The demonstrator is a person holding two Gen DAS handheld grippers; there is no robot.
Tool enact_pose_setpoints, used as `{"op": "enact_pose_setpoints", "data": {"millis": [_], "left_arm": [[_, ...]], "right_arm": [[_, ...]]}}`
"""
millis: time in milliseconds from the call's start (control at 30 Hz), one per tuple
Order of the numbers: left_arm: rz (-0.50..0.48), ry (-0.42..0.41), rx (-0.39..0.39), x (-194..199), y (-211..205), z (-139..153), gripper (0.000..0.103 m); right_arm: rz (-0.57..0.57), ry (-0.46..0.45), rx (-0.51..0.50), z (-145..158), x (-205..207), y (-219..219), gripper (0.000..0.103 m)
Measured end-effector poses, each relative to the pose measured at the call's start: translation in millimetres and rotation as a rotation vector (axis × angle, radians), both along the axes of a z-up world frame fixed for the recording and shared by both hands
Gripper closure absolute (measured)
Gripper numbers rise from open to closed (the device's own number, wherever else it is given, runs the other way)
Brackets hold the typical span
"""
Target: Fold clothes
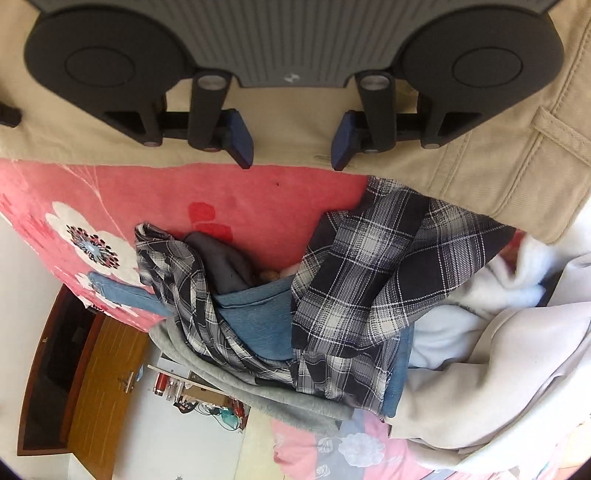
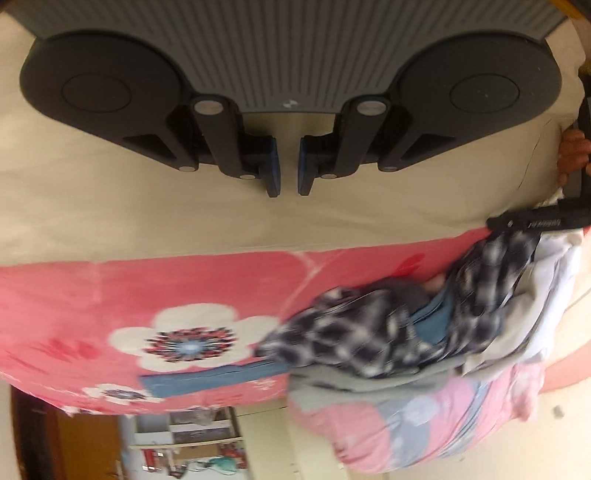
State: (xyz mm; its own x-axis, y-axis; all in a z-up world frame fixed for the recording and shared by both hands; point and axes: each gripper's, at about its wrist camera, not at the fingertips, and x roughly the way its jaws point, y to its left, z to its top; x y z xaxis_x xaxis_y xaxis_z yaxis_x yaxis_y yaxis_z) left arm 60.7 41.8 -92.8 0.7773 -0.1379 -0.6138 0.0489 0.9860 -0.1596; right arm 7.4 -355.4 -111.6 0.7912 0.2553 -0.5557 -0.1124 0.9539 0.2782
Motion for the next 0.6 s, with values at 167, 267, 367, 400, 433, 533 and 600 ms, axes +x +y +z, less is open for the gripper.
{"op": "enact_pose_setpoints", "data": {"millis": [167,267,367,400,433,533,600], "left_arm": [[-0.002,0.003,0.021,0.8,-3.6,0.1,0.055],[-0.001,-0.001,0.032,0.5,-5.2,-0.6,0.054],[-0.001,-0.005,0.050,0.0,-8.0,-1.1,0.054],[-0.001,-0.005,0.055,0.1,-8.8,-1.1,0.054],[-0.001,-0.006,0.059,0.0,-9.4,-1.3,0.054],[-0.003,-0.007,0.068,-0.2,-10.8,-1.4,0.054],[-0.001,-0.008,0.077,-0.7,-12.4,-0.6,0.053]], "right_arm": [[-0.119,0.009,-0.034,-8.9,-6.8,-66.3,0.095],[-0.287,0.029,-0.015,-10.0,-19.7,-137.5,0.094],[-0.529,0.016,0.006,-10.6,-47.6,-212.6,0.095],[-0.611,0.010,0.016,-10.8,-57.5,-237.7,0.094],[-0.681,-0.012,0.028,-8.2,-73.0,-253.0,0.092],[-0.844,-0.107,0.102,2.2,-129.6,-281.3,0.085],[-0.836,-0.157,0.262,0.2,-165.6,-284.2,0.077]]}}
